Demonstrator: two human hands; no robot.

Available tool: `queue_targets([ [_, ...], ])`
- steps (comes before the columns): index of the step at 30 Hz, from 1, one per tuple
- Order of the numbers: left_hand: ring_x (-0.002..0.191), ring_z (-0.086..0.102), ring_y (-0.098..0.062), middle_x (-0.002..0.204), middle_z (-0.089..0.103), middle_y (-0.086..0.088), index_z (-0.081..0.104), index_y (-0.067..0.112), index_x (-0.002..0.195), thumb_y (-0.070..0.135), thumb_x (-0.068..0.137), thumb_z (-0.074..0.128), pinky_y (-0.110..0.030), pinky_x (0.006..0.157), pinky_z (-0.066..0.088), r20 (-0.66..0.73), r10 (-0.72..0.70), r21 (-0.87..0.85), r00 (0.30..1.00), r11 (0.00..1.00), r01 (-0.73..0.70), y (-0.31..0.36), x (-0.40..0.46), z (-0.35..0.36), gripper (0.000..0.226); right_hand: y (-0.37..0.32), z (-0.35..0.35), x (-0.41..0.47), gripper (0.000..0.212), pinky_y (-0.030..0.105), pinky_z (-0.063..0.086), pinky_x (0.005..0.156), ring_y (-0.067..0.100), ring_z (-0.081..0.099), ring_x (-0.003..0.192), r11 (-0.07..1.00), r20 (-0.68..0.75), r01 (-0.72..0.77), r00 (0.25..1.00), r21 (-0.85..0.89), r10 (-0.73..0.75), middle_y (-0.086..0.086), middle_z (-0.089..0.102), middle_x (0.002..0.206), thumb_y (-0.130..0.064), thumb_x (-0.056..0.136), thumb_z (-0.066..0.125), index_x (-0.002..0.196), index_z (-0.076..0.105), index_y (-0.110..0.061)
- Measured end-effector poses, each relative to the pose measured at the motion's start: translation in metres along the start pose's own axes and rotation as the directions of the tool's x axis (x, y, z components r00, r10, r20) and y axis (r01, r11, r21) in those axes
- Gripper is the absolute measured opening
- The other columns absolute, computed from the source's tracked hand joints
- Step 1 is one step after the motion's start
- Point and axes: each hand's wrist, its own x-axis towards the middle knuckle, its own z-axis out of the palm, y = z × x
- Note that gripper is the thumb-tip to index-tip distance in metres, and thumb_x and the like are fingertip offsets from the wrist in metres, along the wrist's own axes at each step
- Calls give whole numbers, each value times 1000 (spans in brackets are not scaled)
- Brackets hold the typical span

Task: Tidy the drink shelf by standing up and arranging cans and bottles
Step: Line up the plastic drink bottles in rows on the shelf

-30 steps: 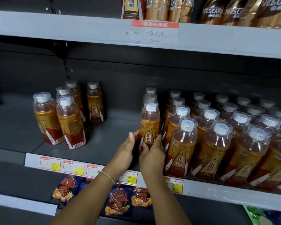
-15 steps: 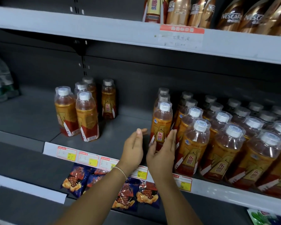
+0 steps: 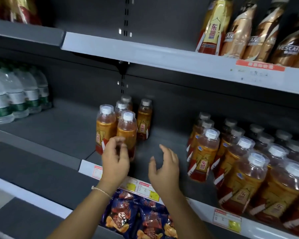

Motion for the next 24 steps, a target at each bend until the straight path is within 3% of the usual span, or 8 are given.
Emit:
queue_targets([
  [5, 84, 61, -6, 87, 64, 15, 60, 39, 91, 20, 87, 48, -23, 75, 48, -34, -80, 2, 996, 997, 80, -25, 15, -31, 22, -19, 42, 18, 59, 32, 39, 107, 21, 49, 131, 997, 169, -83, 982, 5, 81, 4, 57, 139, -29, 91, 71, 144, 51, -14],
  [8, 82, 63, -11, 84, 66, 10, 63, 35, 88, 16, 88, 49, -36, 77, 54, -10, -133, -34, 991, 991, 132, -41, 22, -42, 24, -25, 62, 24, 65, 33, 43, 108, 15, 48, 132, 991, 242, -133, 962, 10, 126, -2, 56, 140, -38, 89, 72, 146, 48, -21],
  [10, 82, 65, -11, 84, 68, 8, 64, 34, 88, 11, 91, 52, -38, 78, 56, 17, -150, -57, 989, 987, 150, -49, 27, -46, 26, -29, 72, 27, 68, 33, 45, 106, 13, 50, 128, 984, 252, -175, 954, 26, 163, -5, 57, 136, -46, 84, 75, 143, 50, -25],
  [14, 86, 66, -8, 87, 69, 11, 65, 33, 90, 17, 90, 50, -28, 77, 53, 69, -122, -80, 990, 989, 127, -56, 34, -49, 21, -37, 88, 34, 81, 37, 54, 98, 10, 58, 116, 962, 234, -269, 939, 44, 252, -9, 60, 127, -62, 65, 78, 135, 53, -31],
  [18, 90, 66, -9, 90, 68, 13, 66, 23, 97, 17, 92, 51, -28, 79, 54, 105, -70, -37, 992, 997, 74, -59, 35, -50, 17, -36, 96, 40, 72, 37, 57, 94, 8, 63, 111, 944, 226, -322, 927, 75, 299, -11, 65, 122, -50, 64, 87, 126, 55, -34],
  [21, 93, 64, -6, 95, 66, 11, 66, 21, 99, 7, 94, 56, -23, 80, 52, 166, -27, 12, 986, 1000, 26, -54, 33, -49, 18, -30, 88, 39, 56, 19, 57, 85, -5, 67, 101, 915, 265, -370, 909, 160, 321, -22, 71, 108, -32, 66, 92, 109, 57, -44],
  [24, 95, 59, 3, 96, 65, 14, 67, 20, 99, 5, 93, 57, -6, 79, 44, 213, -9, 96, 977, 995, -12, -45, 31, -41, 19, -24, 67, 34, 57, 2, 49, 72, -17, 63, 97, 906, 325, -372, 898, 202, 296, -40, 66, 102, -18, 71, 91, 106, 55, -46],
])
